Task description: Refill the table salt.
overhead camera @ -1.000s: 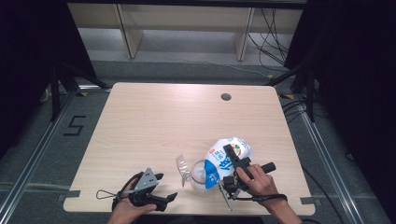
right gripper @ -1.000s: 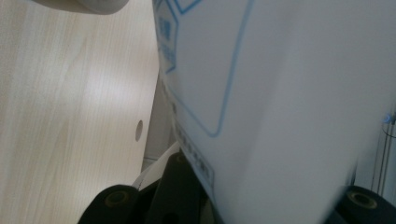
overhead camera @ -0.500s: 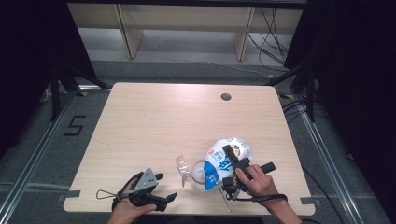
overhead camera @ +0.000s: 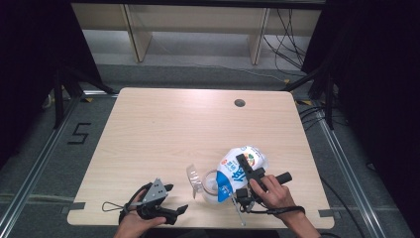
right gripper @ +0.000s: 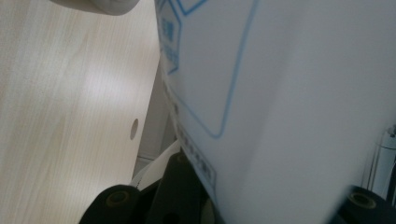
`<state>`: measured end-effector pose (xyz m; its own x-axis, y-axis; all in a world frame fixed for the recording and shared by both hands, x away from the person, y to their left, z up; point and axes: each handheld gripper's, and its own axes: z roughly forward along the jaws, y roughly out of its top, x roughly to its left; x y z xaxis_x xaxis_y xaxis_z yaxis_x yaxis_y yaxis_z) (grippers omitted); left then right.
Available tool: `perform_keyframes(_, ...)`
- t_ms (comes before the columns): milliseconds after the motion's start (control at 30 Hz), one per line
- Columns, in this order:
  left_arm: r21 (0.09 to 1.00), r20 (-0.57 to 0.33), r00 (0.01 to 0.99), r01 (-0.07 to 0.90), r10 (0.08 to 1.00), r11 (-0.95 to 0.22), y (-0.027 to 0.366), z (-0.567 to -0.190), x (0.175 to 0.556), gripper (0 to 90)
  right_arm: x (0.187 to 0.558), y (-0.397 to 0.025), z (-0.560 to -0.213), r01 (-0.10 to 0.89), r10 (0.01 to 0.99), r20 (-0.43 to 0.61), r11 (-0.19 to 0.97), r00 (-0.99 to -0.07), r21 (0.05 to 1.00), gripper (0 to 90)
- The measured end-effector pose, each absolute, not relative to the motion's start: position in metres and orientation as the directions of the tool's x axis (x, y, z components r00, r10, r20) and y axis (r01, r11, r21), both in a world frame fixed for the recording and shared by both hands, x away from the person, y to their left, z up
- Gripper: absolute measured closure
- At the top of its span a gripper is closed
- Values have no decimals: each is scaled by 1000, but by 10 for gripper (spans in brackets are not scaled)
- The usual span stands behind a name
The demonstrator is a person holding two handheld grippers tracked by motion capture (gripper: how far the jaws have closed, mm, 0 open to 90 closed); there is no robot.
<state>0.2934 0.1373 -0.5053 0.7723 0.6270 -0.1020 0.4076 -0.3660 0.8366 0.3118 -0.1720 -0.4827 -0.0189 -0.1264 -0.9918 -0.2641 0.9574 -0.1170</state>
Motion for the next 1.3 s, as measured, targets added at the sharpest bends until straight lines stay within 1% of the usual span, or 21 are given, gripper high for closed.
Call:
perform_keyframes(67,837,-103,773,407,626,-365,137,-505,294,152,312,-172,-481,-268,-136,-991,955,-7,-129,846)
perform_keyframes(100,836,-100,771,408,629,-367,137,-505,293,152,315,-168,-474,-324,-239,-970,915,43,-240,847)
perform_keyframes(133,836,-99,772,407,628,-369,137,-505,293,152,316,-167,-472,-343,-257,-964,901,69,-264,847)
perform_keyframes(367,836,-100,771,408,629,-367,137,-505,293,152,316,-167,-472,-343,-254,-964,902,74,-264,848)
perform_keyframes(400,836,-101,771,409,629,-367,137,-505,293,152,315,-168,-474,-329,-229,-972,915,54,-234,848)
perform_keyframes(433,836,-101,771,409,629,-367,137,-505,293,152,315,-168,-475,-320,-225,-974,920,43,-226,848)
perform_keyframes(500,835,-100,771,409,629,-368,137,-505,293,152,316,-167,-474,-342,-230,-970,908,78,-242,849)
perform_keyframes(600,834,-102,771,410,628,-368,137,-505,293,152,316,-167,-474,-343,-233,-969,907,77,-245,849)
perform_keyframes(633,830,-101,771,413,628,-374,137,-505,293,152,315,-168,-475,-329,-228,-972,915,56,-234,850)
perform_keyframes(700,832,-103,773,412,626,-371,137,-505,293,152,316,-168,-475,-333,-229,-971,913,61,-237,850)
perform_keyframes(733,832,-103,773,412,626,-371,137,-505,293,152,315,-167,-472,-339,-266,-960,899,82,-278,850)
perform_keyframes(767,833,-93,777,404,623,-378,137,-505,294,152,315,-167,-471,-336,-282,-956,895,78,-292,850)
perform_keyframes(833,833,-94,776,405,623,-378,137,-505,294,152,316,-167,-472,-342,-265,-961,898,82,-277,851)
perform_keyframes(867,833,-93,777,404,623,-379,137,-505,294,152,317,-168,-472,-350,-281,-957,891,72,-288,851)
perform_keyframes(900,833,-93,779,402,621,-380,138,-505,294,152,316,-169,-473,-327,-286,-957,901,50,-286,851)
perform_keyframes(1033,832,-104,773,412,626,-372,137,-505,293,152,316,-169,-473,-335,-283,-957,897,68,-289,853)
perform_keyframes(1100,831,-101,772,413,628,-374,137,-505,293,152,316,-169,-474,-330,-273,-960,902,60,-277,853)
perform_keyframes(1267,830,-99,772,412,628,-376,137,-505,293,152,316,-169,-473,-334,-286,-956,896,68,-292,854)
perform_keyframes(1300,830,-100,772,413,628,-375,137,-505,293,152,315,-171,-477,-309,-260,-965,915,36,-259,854)
